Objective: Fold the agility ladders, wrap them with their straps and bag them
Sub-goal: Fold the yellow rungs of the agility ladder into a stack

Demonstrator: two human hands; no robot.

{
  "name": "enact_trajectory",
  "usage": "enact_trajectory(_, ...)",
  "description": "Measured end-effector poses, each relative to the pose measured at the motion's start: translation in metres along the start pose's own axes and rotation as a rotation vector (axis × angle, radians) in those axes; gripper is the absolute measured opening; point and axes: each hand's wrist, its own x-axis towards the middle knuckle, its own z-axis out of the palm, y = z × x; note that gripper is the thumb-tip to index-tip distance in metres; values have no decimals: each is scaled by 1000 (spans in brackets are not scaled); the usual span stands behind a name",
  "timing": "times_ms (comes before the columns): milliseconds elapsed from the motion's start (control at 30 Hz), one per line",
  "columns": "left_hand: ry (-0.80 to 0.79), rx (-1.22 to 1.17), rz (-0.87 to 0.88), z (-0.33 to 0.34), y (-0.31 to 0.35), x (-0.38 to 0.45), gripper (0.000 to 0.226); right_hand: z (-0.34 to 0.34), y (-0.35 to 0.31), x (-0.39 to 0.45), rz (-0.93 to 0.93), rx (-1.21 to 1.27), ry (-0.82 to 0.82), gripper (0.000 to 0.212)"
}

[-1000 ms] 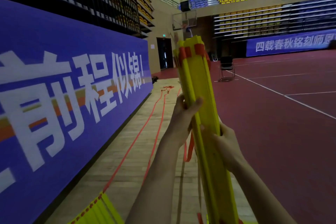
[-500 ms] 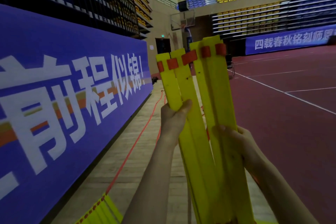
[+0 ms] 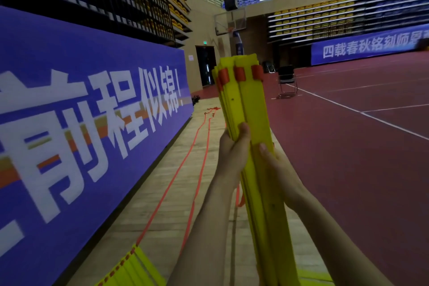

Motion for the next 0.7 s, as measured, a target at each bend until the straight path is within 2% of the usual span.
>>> enact_trajectory(133,41,4,23,-6,-6,7,16,-9,4,0,24,-119,162,56)
enact_trajectory(233,161,58,54,-7,-12,8,11,-11,1,0,-40,-229,202,49)
enact_trajectory(333,170,80,92,-7,-11,4,11,-12,5,-1,-106,-358,269,46)
enact_trajectory(433,115,126,122,-8,-6,1,9,-4,11,-4,-159,-394,239,49)
enact_trajectory(500,89,152,129,-8,-4,0,21,2,13,-6,-211,-398,160,56)
enact_trajectory(600,122,166,141,-12,-3,0,25,3,9,-6,-215,-328,149,45)
enact_trajectory(700,210,175,78,-23,0,2,21,-9,3,-4,-235,-330,239,16)
